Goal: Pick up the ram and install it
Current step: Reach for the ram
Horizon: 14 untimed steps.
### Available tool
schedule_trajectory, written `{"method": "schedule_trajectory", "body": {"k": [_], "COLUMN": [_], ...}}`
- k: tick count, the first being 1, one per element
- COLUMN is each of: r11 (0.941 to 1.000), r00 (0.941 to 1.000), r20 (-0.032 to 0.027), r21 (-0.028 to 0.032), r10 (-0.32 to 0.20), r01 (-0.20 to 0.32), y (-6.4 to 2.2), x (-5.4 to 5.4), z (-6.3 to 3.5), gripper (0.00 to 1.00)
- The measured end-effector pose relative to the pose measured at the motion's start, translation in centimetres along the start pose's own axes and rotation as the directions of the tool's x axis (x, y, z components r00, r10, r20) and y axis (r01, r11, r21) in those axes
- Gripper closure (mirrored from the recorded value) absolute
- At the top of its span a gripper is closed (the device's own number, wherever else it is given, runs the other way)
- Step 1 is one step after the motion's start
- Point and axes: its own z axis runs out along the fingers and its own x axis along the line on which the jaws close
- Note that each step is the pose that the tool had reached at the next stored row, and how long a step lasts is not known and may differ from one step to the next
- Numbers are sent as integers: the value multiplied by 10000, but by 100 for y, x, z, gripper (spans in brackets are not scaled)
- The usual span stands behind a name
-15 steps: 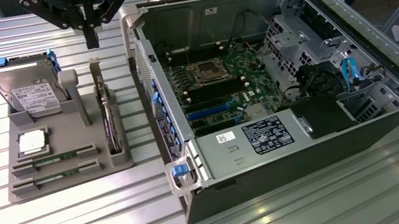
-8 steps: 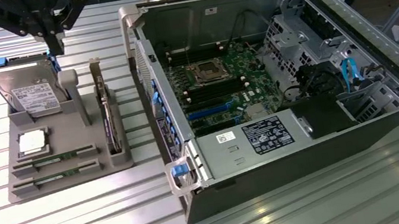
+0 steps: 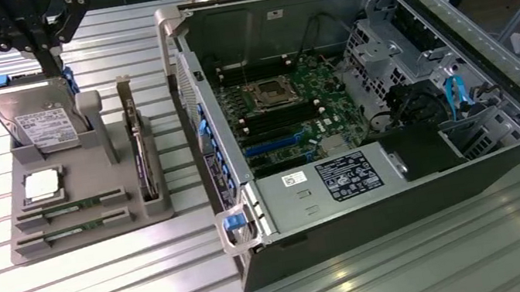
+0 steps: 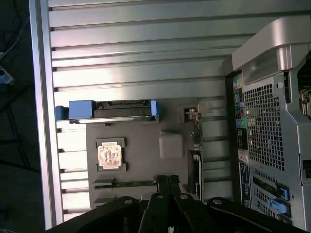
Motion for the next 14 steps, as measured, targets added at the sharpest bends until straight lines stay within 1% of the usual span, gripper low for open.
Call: {"method": "schedule_trajectory", "body": {"k": [3,8,14], "r11": [10000,10000,10000], "r00": [10000,10000,10000], "r20": [0,0,0], "r21": [0,0,2], "r10": [0,0,1], "r01": [0,0,-1], "y": [0,-11,-15], "x": [4,150,159], "z": [0,-2,-3], "gripper": [90,90,90]}}
